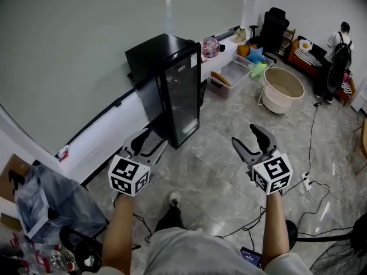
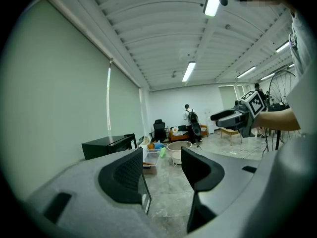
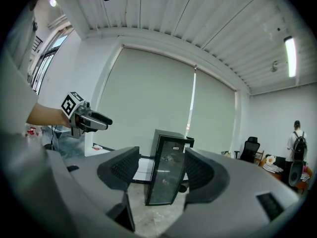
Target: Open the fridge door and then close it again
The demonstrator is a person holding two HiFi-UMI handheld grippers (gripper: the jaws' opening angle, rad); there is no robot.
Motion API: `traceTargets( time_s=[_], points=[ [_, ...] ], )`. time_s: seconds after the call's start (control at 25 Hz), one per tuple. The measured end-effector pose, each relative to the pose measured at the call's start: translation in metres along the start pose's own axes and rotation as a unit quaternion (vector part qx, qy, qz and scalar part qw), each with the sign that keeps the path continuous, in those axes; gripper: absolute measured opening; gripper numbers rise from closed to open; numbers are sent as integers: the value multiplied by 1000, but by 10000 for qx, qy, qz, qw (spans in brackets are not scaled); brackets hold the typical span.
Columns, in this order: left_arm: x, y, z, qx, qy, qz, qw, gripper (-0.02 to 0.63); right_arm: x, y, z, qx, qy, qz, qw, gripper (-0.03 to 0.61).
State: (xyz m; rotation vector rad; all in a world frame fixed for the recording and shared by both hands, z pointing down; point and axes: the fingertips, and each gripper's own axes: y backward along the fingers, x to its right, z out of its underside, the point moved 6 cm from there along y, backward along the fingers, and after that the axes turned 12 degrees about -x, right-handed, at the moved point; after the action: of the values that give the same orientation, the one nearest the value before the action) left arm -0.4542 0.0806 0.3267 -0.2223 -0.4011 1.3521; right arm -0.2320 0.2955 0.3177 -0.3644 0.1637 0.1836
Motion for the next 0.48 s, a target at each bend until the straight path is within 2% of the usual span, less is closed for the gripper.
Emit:
traceTargets(
  time_s=[0.2,0.36,0.48],
  points=[
    [-6,-23,-3,-4,166,-41,9999,227,17,-15,3,-75,-27,-92,9999,272],
    [-24,-48,-5,149,421,-44,9990,227,35,-33,3,-156,57,-28,9999,272],
    [-40,-80,-6,232,455,-50,9987,227,56,-55,5,-199,79,58,9998,272]
  ],
)
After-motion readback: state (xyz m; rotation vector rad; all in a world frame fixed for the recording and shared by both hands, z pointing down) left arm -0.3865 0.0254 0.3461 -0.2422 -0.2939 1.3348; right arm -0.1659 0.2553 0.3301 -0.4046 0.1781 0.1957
